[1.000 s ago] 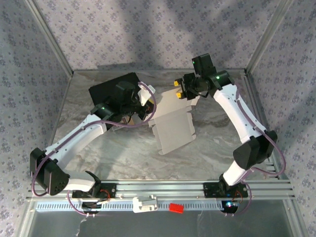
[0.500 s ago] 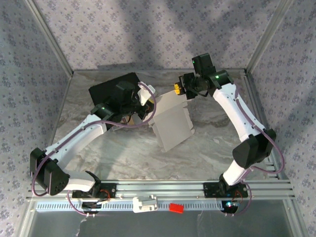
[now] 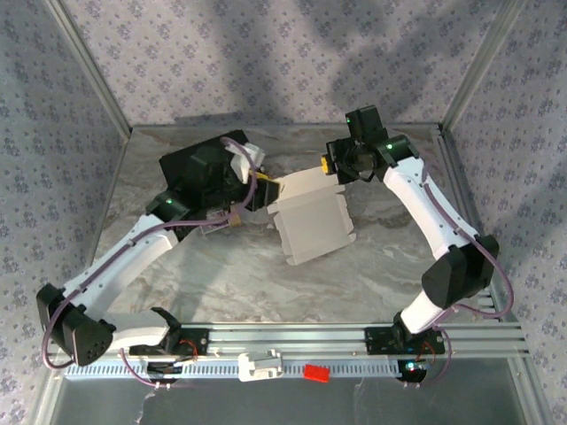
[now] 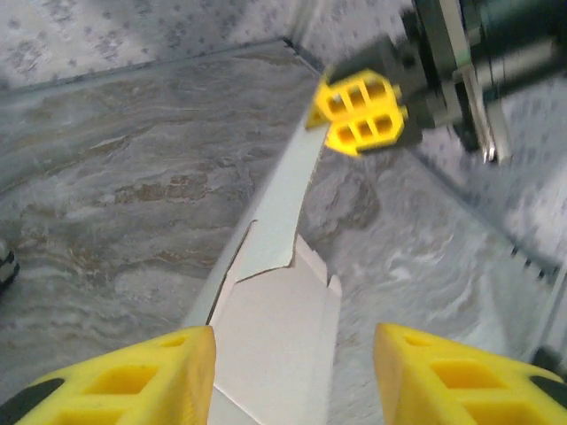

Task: Fold the paper box

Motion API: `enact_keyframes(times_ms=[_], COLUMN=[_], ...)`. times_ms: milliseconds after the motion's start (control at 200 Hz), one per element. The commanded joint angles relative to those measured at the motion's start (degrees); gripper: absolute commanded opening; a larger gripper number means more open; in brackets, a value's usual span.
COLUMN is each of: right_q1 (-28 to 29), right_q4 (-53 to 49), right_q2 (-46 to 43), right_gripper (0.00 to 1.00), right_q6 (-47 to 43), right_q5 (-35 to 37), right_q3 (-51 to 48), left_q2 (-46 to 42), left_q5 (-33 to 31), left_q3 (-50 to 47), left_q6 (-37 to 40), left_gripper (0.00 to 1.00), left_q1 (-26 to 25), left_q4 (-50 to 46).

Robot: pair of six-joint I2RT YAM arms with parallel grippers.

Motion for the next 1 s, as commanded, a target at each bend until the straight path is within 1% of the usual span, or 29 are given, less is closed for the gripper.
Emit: enact_keyframes(times_ms=[0, 30, 65, 115, 150, 195, 260, 325, 445, 625, 765, 994], right_q1=[1.20, 1.38, 1.68, 1.81, 1.98, 1.99, 2.11, 2.17, 2.36, 2.46, 2.50, 2.16], right_q4=[1.20, 1.05, 0.87, 0.21, -0.03, -0.34, -0.52, -0.60, -0.47, -0.16, -0.45, -0.42], right_q2=[-1.81, -1.59, -1.37, -1.00, -0.72, -0.58, -0.53, -0.44, -0.43, -0.79, -0.78, -1.23], right_gripper=[0.00, 0.00, 0.00, 0.00, 0.00, 0.00, 0.00, 0.00, 0.00, 0.00, 0.00, 0.00], right_q6=[3.94, 4.34, 4.56, 4.82, 4.92, 5.09, 5.20, 5.27, 5.46, 5.72, 5.86, 5.94], right_q5=[5.88, 6.18, 6.63, 6.85, 6.94, 7.17, 7.53, 7.74, 7.74, 7.41, 7.00, 7.52], right_q3=[-1.60, -1.56, -1.39, -0.99, -0.77, -0.60, -0.43, -0.42, -0.33, -0.89, -0.78, -1.21], left_q2=[2.11, 3.67, 5.01, 6.54, 7.55, 9.21, 11.69, 13.99, 16.28, 18.94, 19.58, 21.11], left_q5=[-0.74, -0.51, -1.80, -3.01, -3.55, -4.77, -4.11, -4.79, -6.25, -5.93, -4.84, -4.86], left_q3=[5.79, 7.47, 9.41, 11.28, 12.54, 14.73, 17.57, 20.79, 23.73, 26.15, 25.10, 26.38], left_q6=[-25.05, -27.43, -30.25, -33.56, -34.89, -36.86, -38.51, -39.68, -39.22, -38.43, -38.92, -39.18], left_gripper=[0.45, 0.45, 0.47, 0.47, 0.47, 0.47, 0.45, 0.45, 0.45, 0.46, 0.46, 0.45], left_q1=[2.27, 1.74, 1.07, 0.36, 0.02, -0.35, -0.83, -1.61, -2.12, -2.51, -2.77, -4.51], left_q4=[-3.71, -4.57, -6.09, -6.21, -6.01, -8.28, -9.47, -12.85, -15.62, -18.77, -15.85, -17.35])
